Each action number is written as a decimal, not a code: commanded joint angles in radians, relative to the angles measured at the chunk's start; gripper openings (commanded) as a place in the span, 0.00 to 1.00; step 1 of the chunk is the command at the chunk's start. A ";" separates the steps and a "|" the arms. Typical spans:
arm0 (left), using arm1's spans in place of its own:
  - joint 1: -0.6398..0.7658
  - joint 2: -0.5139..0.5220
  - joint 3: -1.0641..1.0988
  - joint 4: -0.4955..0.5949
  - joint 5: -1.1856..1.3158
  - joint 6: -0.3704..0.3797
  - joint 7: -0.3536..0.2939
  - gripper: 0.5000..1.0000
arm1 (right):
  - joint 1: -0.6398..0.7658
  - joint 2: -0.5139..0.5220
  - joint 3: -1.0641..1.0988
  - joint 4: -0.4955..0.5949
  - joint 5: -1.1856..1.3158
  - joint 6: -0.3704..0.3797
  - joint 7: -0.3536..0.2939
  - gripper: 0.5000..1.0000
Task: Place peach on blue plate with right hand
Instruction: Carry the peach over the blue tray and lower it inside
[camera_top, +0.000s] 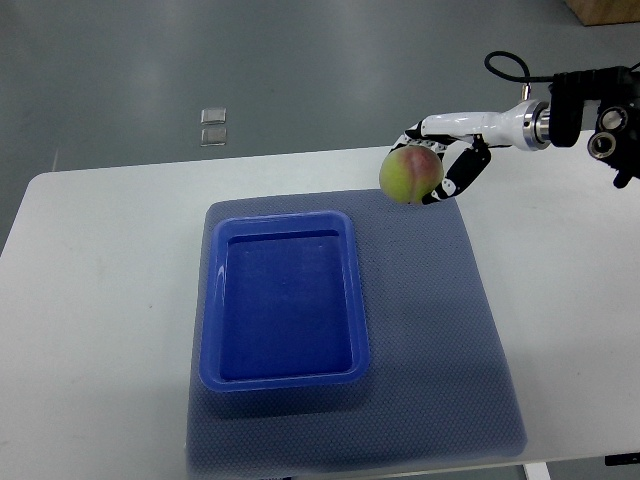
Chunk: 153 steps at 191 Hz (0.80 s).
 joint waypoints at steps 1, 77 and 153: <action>0.000 0.000 0.001 -0.001 0.002 0.000 0.001 1.00 | 0.057 -0.040 0.002 0.054 0.028 0.019 -0.006 0.00; 0.000 0.000 0.001 -0.010 0.002 -0.002 0.001 1.00 | 0.089 0.192 -0.058 -0.009 0.029 0.005 -0.009 0.00; 0.000 0.000 0.001 -0.020 0.002 -0.002 0.001 1.00 | 0.024 0.555 -0.154 -0.230 0.006 -0.056 -0.007 0.00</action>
